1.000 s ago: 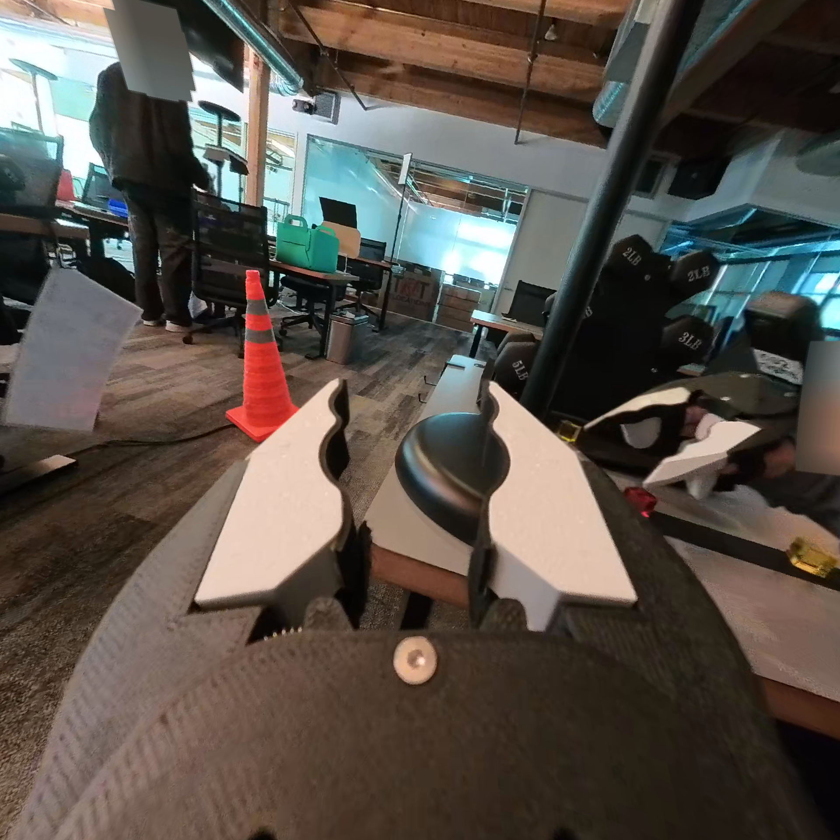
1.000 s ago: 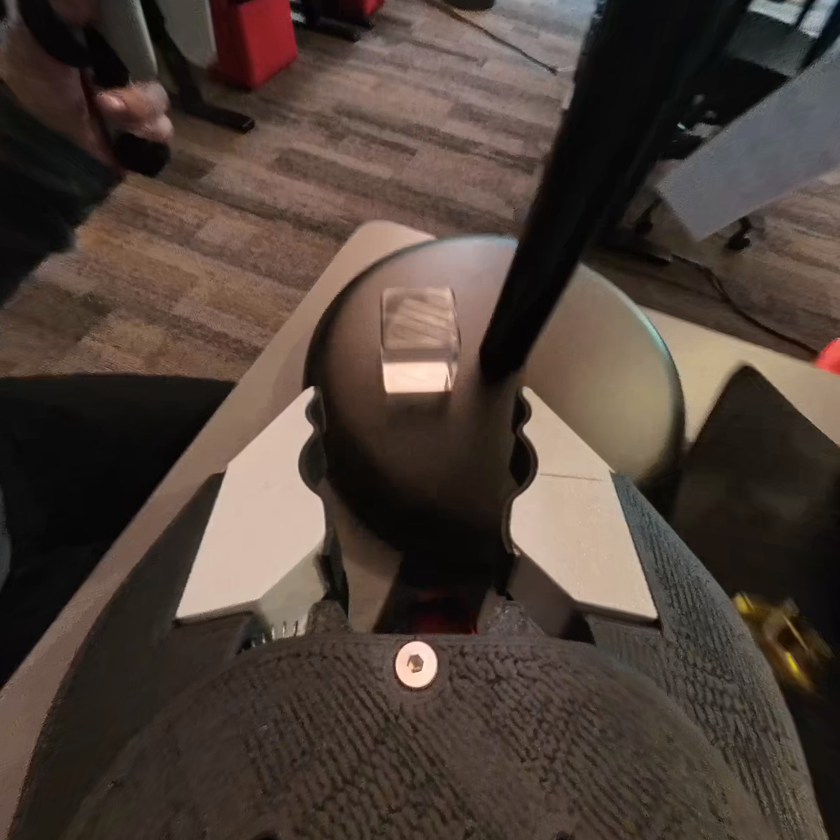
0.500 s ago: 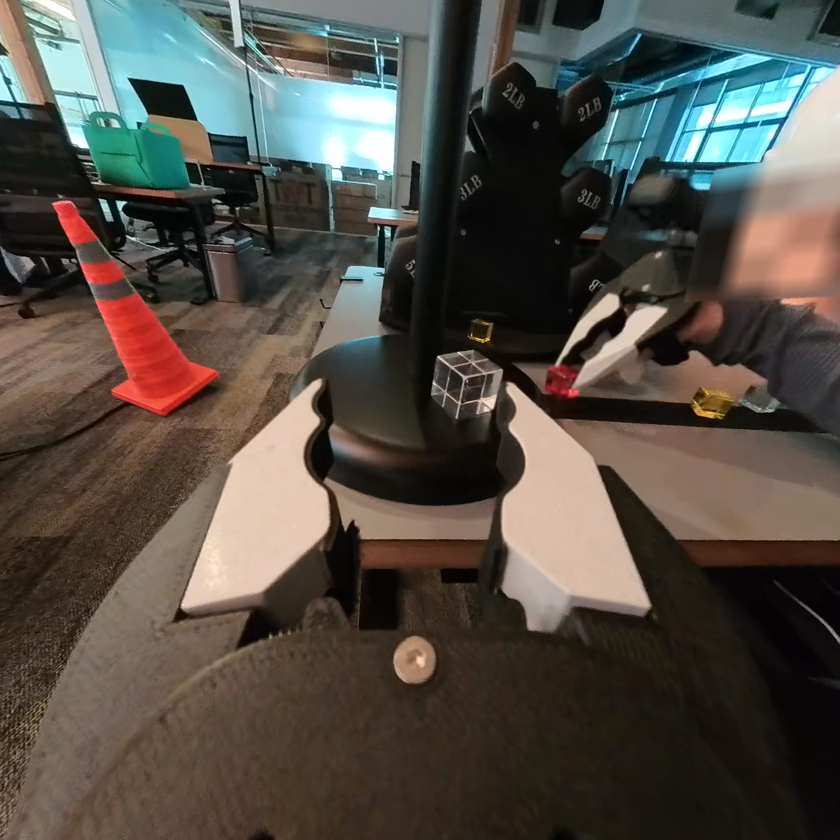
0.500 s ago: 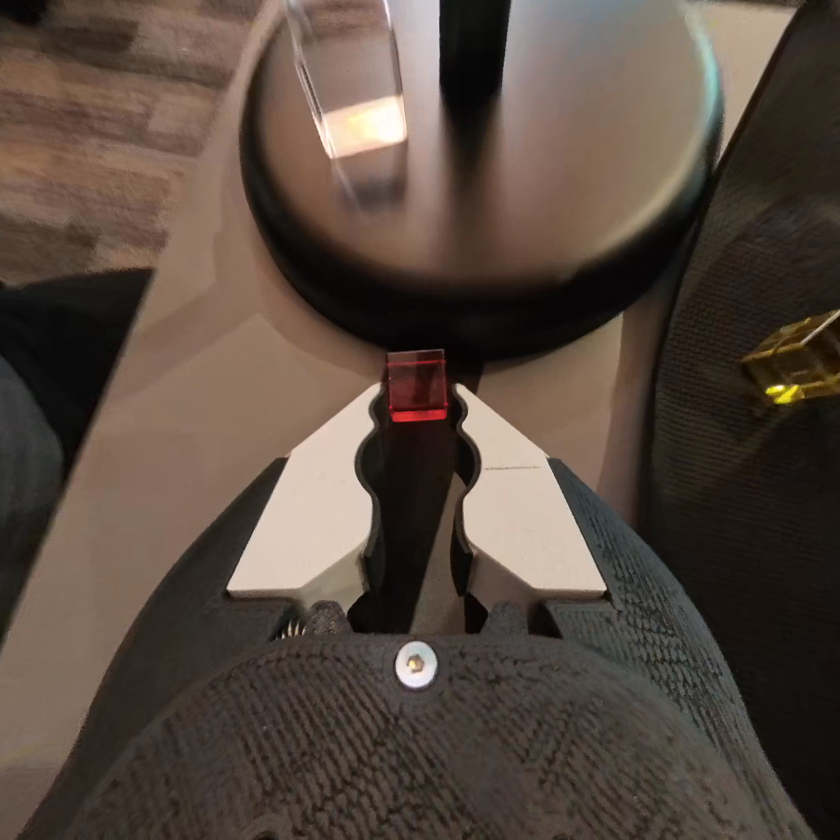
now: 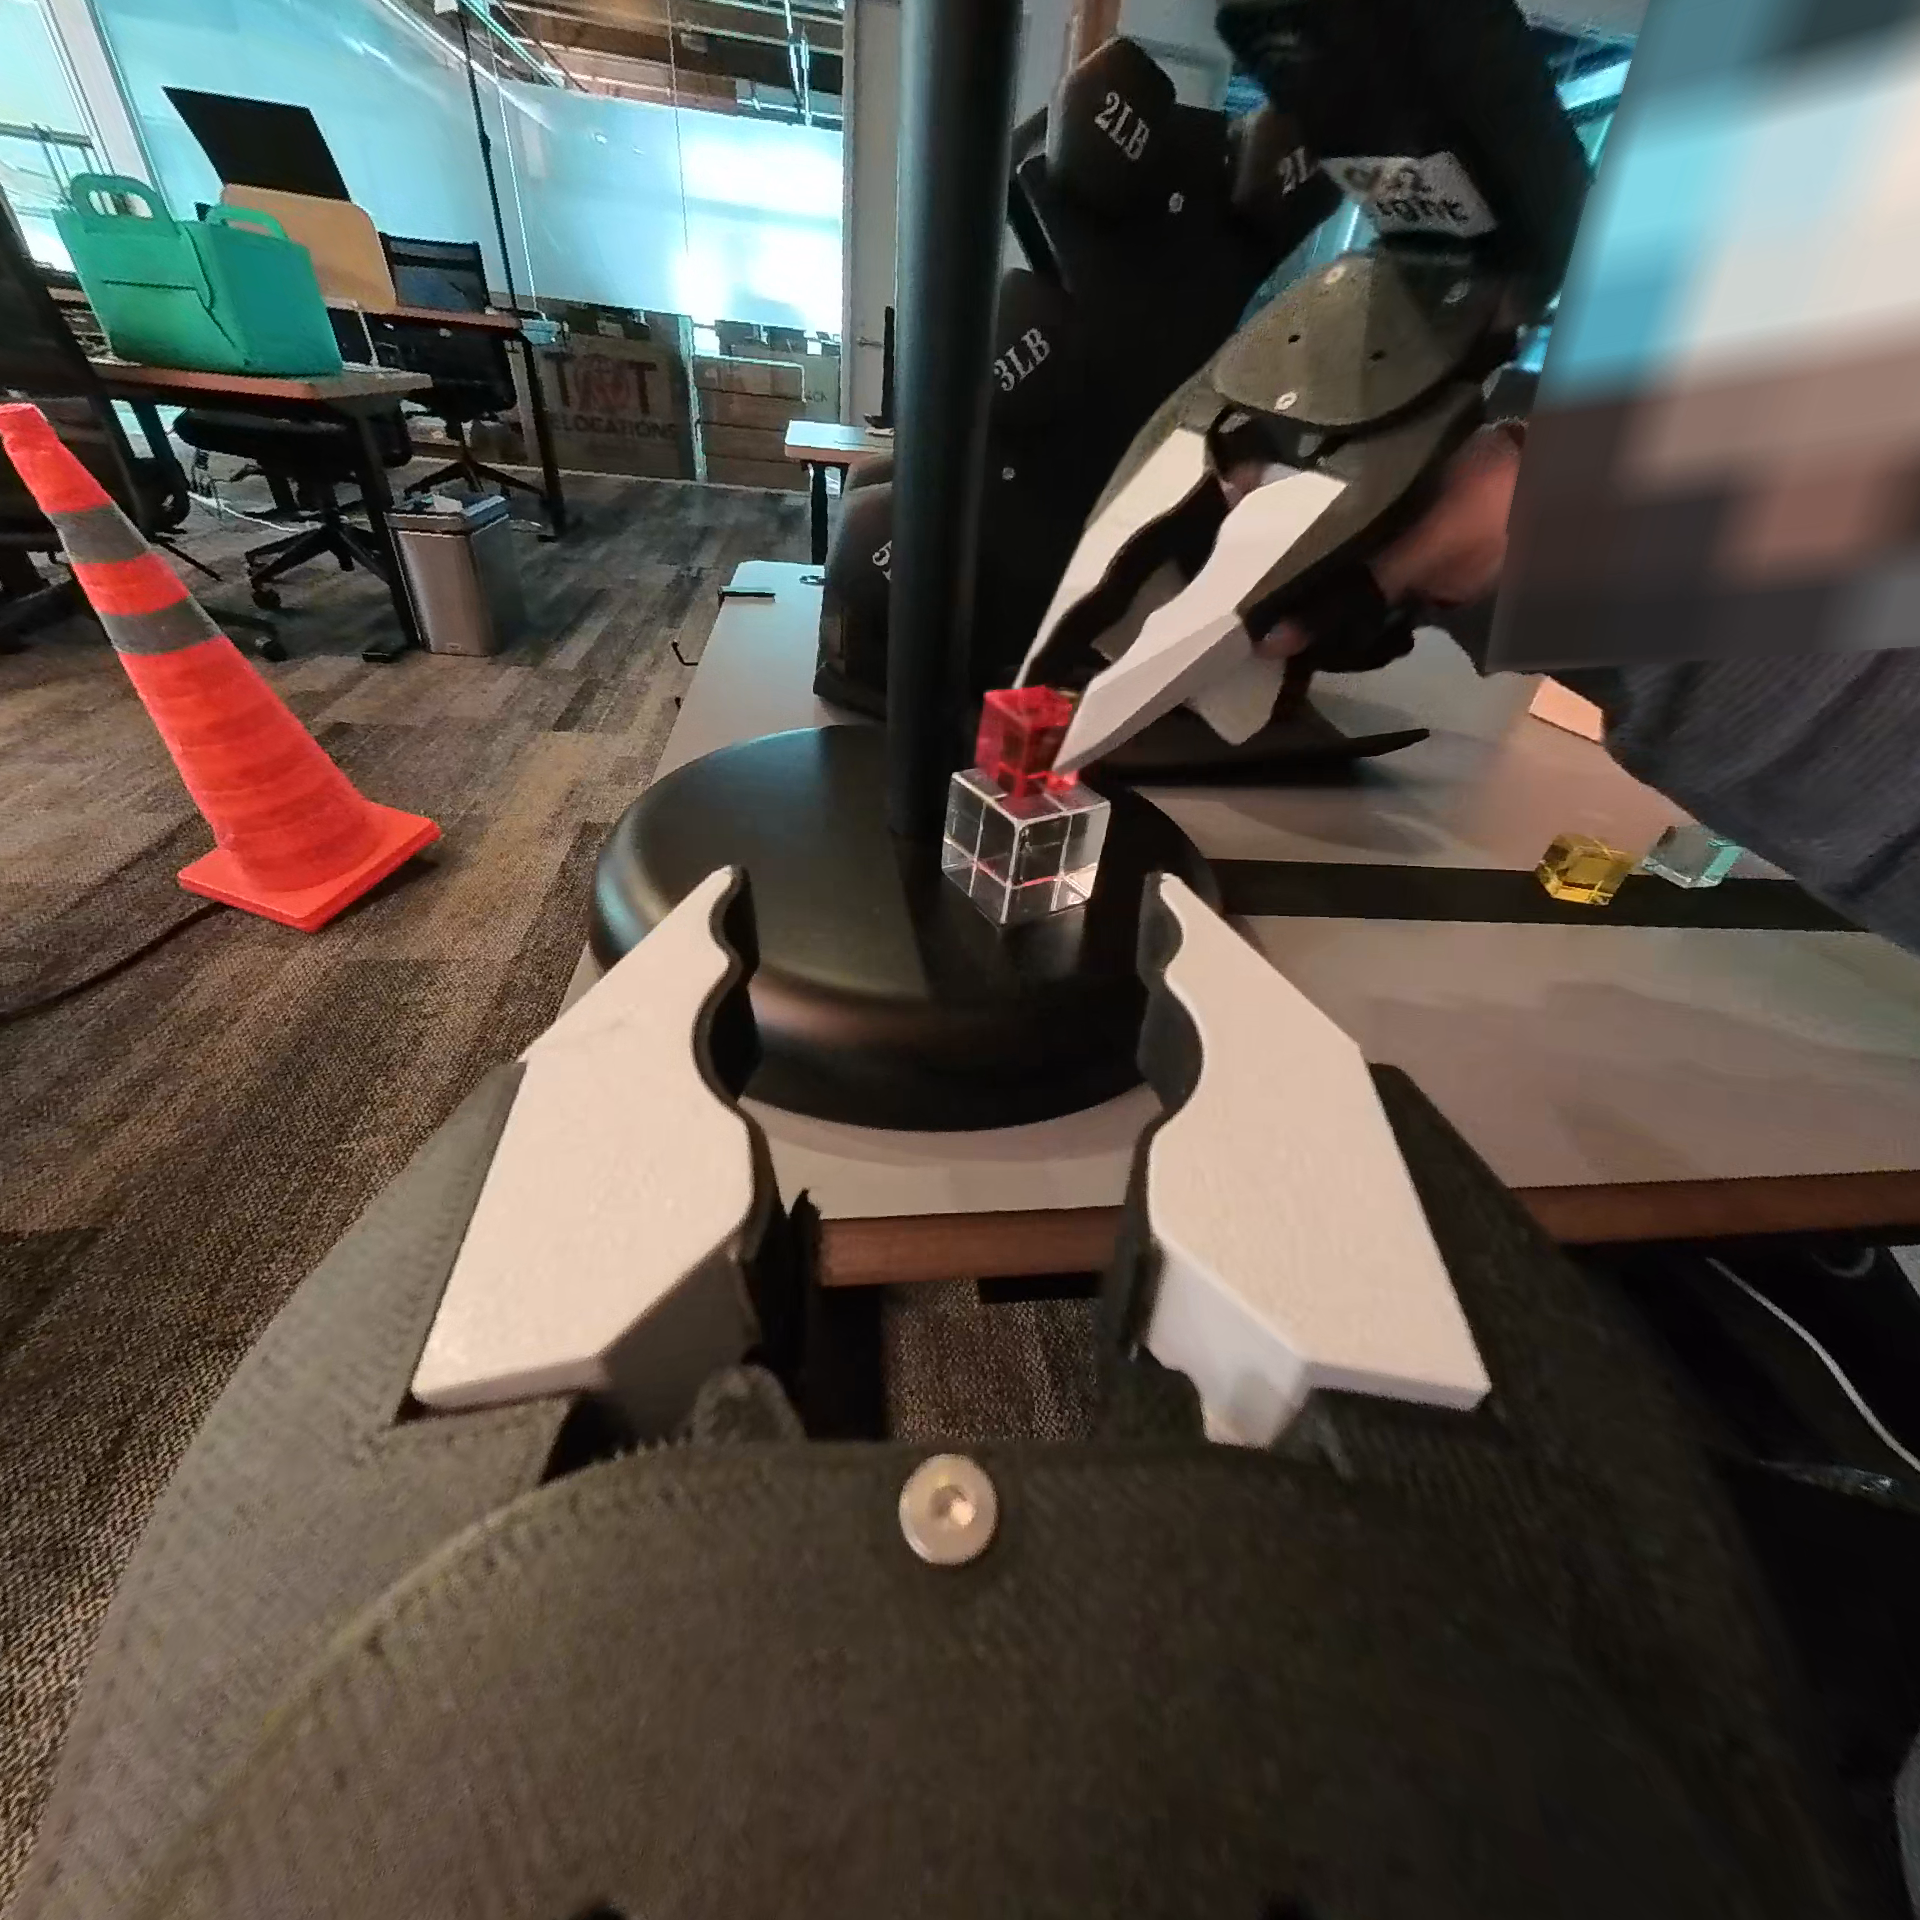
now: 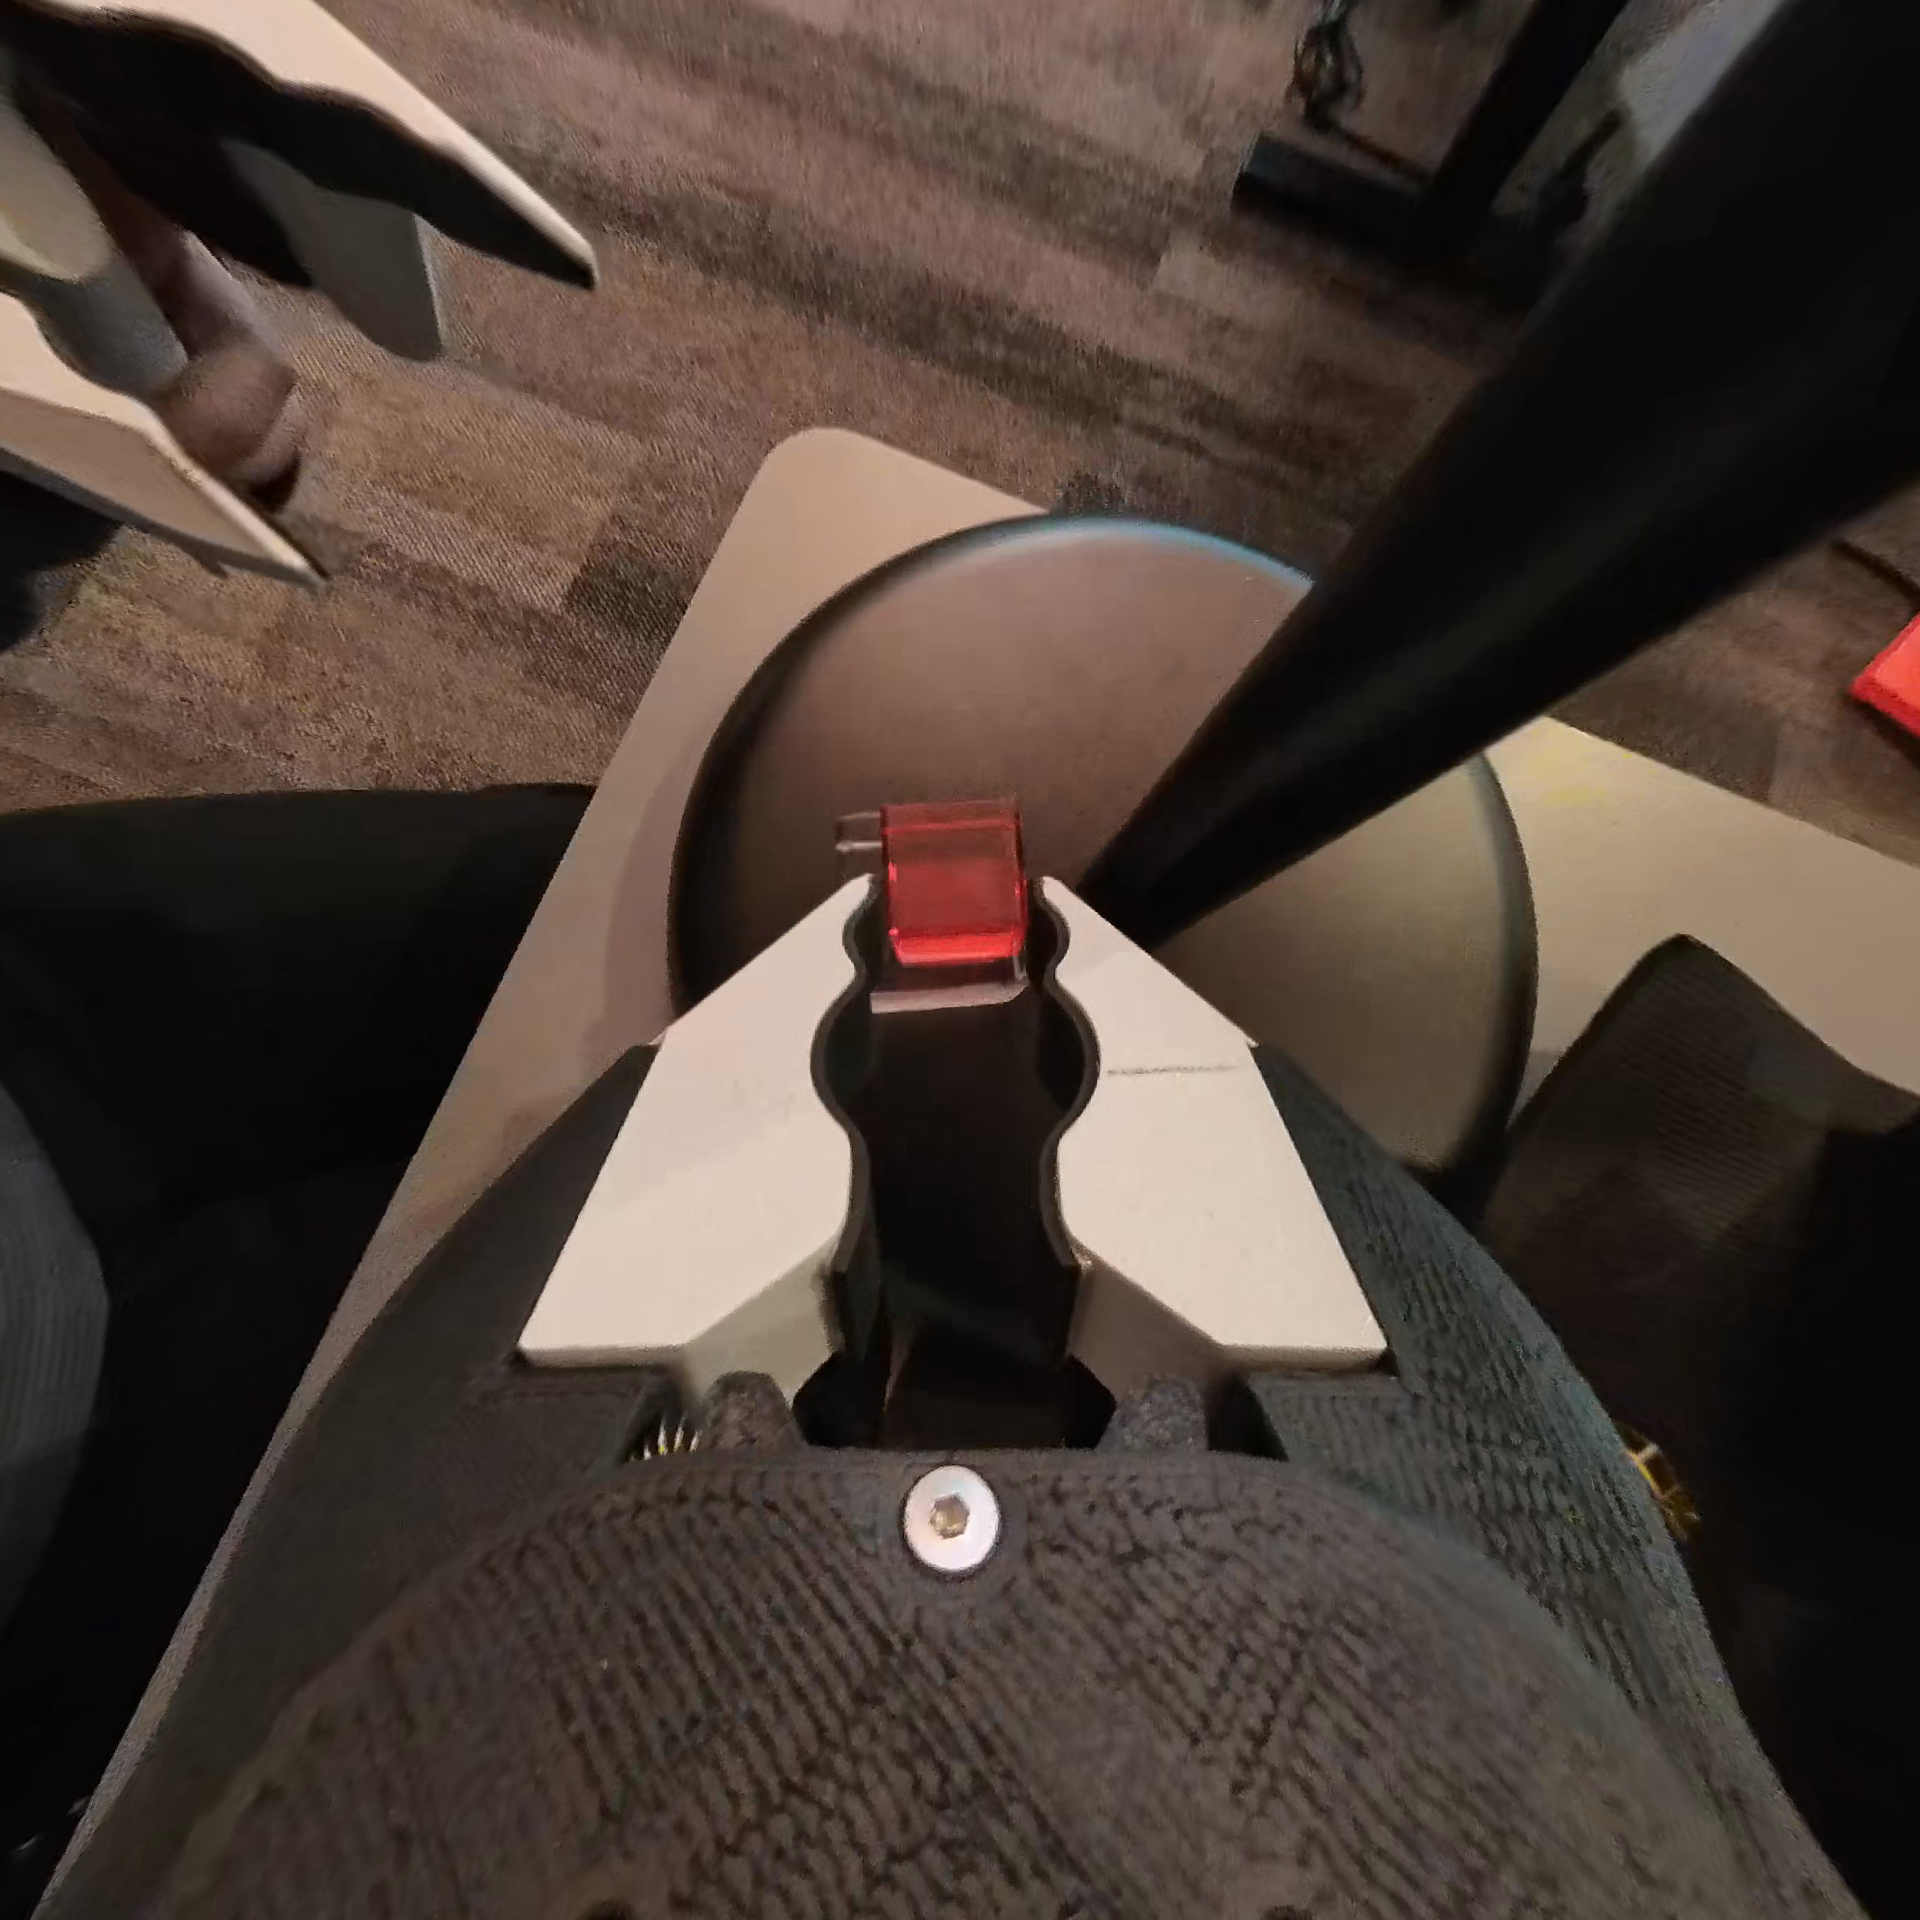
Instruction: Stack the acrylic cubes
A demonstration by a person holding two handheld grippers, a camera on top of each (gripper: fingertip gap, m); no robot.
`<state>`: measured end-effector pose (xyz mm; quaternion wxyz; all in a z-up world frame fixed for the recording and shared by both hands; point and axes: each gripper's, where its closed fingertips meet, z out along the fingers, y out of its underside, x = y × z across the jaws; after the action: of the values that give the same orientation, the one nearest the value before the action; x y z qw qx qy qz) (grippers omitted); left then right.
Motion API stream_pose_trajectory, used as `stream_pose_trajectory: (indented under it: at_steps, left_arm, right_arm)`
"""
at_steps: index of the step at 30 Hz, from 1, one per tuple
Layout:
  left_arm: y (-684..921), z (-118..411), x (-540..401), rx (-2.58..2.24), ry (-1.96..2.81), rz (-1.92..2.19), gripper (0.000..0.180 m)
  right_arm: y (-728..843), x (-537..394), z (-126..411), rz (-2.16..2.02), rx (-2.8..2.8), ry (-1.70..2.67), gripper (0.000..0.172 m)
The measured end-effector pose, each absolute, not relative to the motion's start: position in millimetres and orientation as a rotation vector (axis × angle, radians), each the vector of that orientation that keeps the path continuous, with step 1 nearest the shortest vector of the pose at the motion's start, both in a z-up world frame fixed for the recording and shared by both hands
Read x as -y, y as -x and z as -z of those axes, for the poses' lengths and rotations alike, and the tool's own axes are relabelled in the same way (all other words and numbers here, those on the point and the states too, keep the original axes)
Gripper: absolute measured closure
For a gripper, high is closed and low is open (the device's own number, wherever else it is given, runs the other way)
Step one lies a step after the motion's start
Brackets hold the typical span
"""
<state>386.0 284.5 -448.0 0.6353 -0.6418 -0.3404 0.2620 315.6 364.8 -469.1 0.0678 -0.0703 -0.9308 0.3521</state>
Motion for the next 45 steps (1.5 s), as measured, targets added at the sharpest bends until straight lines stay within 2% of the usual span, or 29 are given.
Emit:
stream_pose_trajectory:
  at_steps: [4,7,8,12,16,24,26,27,28,31,35,39,45]
  left_arm:
    - [-386,450,-287,0.776,1.471,-0.585,0.107]
    - [-385,454,-289,0.776,1.479,-0.577,0.107]
    - [-385,454,-289,0.778,1.479,-0.576,0.107]
    - [-384,452,-285,0.784,1.454,-0.569,0.107]
    - [-384,453,-288,0.784,1.45,-0.55,0.107]
    - [-385,454,-297,0.772,1.461,-0.525,0.106]
    - [-386,452,-297,0.77,1.461,-0.529,0.106]
    - [-385,451,-296,0.771,1.459,-0.532,0.106]
    - [-385,451,-295,0.773,1.456,-0.533,0.106]
    - [-385,451,-292,0.779,1.444,-0.534,0.107]
    - [-383,455,-293,0.79,1.437,-0.498,0.107]
    - [-383,460,-296,0.789,1.462,-0.502,0.107]
    - [-383,457,-294,0.783,1.454,-0.515,0.107]
  right_arm:
    - [-319,-363,470,-1.068,2.824,0.23,0.147]
    - [-315,-379,457,-1.063,2.719,0.256,0.127]
    - [-308,-392,446,-1.086,2.636,0.304,0.126]
    - [-256,-486,419,-1.135,2.229,0.8,0.137]
    - [-233,-540,472,-1.068,2.147,1.17,0.122]
    - [-175,-536,521,-1.041,2.018,1.286,0.12]
    - [-167,-537,534,-0.987,2.053,1.303,0.122]
    - [-166,-536,538,-0.974,2.083,1.308,0.142]
    - [-168,-532,537,-0.998,2.103,1.31,0.146]
    - [-198,-488,491,-1.311,2.169,1.13,0.146]
    - [-285,-410,428,-1.653,2.415,0.548,0.146]
    - [-317,-377,427,-1.509,2.637,0.335,0.146]
    - [-319,-359,436,-1.336,2.702,0.254,0.146]
